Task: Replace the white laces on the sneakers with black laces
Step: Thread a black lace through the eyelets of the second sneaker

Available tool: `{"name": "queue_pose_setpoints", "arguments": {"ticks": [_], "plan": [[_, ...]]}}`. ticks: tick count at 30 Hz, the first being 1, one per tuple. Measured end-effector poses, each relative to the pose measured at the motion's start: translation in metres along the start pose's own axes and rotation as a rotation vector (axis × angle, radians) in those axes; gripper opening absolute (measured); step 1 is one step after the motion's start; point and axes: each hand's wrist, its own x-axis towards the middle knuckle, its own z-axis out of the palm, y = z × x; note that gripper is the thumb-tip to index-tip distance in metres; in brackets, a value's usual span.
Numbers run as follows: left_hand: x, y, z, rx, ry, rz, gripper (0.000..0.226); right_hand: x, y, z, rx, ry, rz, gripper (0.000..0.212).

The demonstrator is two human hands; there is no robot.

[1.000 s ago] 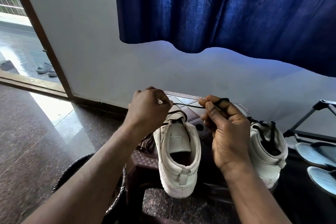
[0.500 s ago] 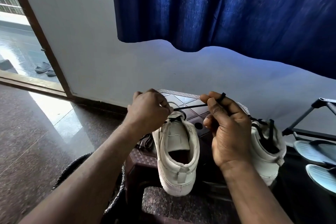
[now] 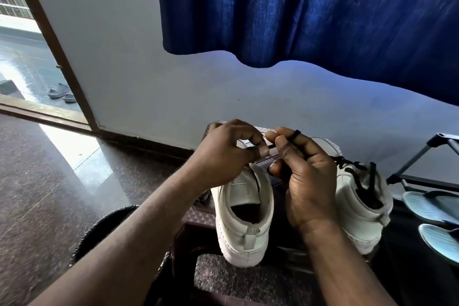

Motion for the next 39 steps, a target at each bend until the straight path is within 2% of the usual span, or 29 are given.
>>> {"name": "queue_pose_setpoints", "arguments": {"ticks": [1,3,6,15,20,27,32,35,39], "plan": [[0.0,-0.002,-0.003,0.025,-0.004,-0.019,0.007,0.001,0.0,-0.001,-0.008,0.012,-0.004,0.014],[-0.001,-0.007,-0.007,0.085,-0.024,-0.042,0.013,0.004,-0.001,-0.003,-0.001,0.041,-0.01,0.013],[-0.003,-0.009,-0.011,0.063,-0.043,-0.097,0.003,0.007,-0.001,-0.005,0.011,0.069,-0.021,0.013],[-0.003,0.007,0.002,0.024,0.035,-0.007,0.035,-0.001,0.0,0.001,0.073,0.041,0.013,0.012],[-0.002,0.005,0.002,0.011,0.077,-0.07,0.013,0.003,-0.001,-0.002,0.042,0.064,-0.012,0.012],[-0.003,0.004,-0.009,-0.024,0.054,-0.214,0.011,0.01,-0.001,-0.011,-0.038,0.13,-0.073,0.005],[-0.005,0.006,-0.011,-0.02,0.042,-0.223,0.013,0.012,-0.001,-0.014,-0.073,0.154,-0.078,0.003],[-0.005,0.006,-0.011,-0.112,0.041,-0.241,0.007,0.014,-0.001,-0.017,-0.052,0.151,-0.059,0.005],[-0.007,0.01,-0.011,-0.183,0.028,-0.244,0.015,0.015,-0.001,-0.018,-0.024,0.146,-0.02,0.004]]}}
